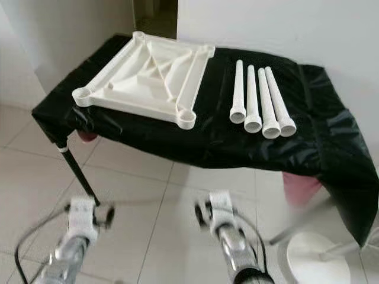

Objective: Building children table

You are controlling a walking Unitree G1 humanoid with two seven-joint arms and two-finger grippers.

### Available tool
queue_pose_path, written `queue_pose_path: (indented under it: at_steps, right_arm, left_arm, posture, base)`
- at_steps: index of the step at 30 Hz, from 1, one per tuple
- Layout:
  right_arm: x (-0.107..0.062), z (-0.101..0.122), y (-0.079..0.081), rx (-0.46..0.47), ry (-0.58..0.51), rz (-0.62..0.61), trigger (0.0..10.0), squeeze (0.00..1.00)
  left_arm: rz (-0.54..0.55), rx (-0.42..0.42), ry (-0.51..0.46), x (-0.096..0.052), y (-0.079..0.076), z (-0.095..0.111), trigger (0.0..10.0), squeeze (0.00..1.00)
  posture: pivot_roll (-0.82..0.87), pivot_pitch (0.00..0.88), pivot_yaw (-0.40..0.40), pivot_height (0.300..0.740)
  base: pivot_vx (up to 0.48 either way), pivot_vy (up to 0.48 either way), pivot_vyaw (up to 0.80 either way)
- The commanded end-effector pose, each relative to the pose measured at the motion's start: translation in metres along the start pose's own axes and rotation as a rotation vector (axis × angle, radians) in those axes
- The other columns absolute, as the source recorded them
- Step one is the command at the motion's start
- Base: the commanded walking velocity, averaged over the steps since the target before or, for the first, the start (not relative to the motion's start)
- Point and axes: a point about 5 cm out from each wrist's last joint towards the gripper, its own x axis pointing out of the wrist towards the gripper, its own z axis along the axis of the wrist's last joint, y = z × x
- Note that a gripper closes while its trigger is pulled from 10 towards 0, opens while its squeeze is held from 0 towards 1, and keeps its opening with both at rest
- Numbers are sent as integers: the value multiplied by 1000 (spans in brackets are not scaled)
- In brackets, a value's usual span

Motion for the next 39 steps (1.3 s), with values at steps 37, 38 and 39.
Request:
queue_pose_path:
  at_steps: [37, 38, 39]
  right_arm:
    - [-28, 75, -13, -84, -354, -27, 10000, 0]
    - [-29, 77, -13, -81, -353, -31, 10000, 0]
    - [-29, 77, -13, -81, -353, -31, 10000, 0]
  left_arm:
    - [-64, -14, -289, -33, -16, 72, 10000, 0]
    - [-66, -16, -289, -34, -16, 74, 10000, 0]
    - [-66, -16, -289, -34, -16, 74, 10000, 0]
  posture:
    - [34, 41, -4, 740]
    - [37, 49, -1, 740]
    - [37, 49, -1, 740]
  base:
    - [0, 0, 0]
    - [0, 0, 0]
    - [0, 0, 0]
